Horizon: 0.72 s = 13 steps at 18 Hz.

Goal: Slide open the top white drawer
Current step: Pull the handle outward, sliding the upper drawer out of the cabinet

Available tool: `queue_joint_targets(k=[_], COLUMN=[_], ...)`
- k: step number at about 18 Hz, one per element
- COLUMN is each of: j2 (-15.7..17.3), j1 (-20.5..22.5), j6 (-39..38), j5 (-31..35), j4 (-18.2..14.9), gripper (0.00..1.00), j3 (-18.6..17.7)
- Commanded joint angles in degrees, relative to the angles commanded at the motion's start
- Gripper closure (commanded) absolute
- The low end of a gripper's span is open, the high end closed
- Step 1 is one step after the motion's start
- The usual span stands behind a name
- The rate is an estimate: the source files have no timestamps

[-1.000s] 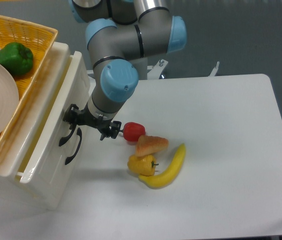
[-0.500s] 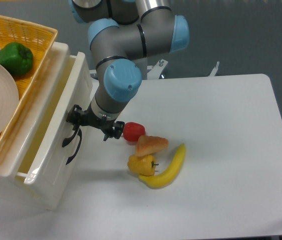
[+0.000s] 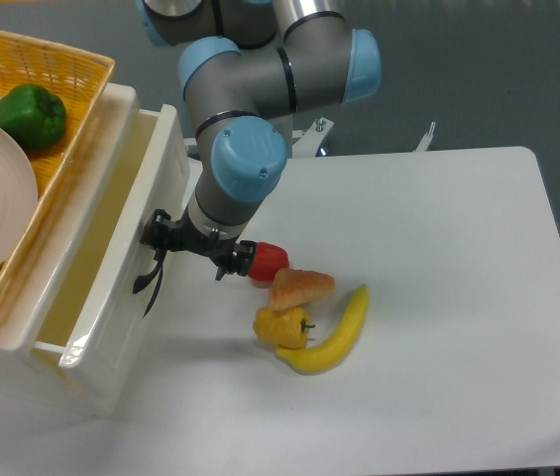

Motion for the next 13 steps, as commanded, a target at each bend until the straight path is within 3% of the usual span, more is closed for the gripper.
queue_joint_targets(k=[13], j2=[-0.97], j1=[2.02], j6=[0.09], j5=[0.97], j4=[0.17], gripper=[0.00], j3=[1.32])
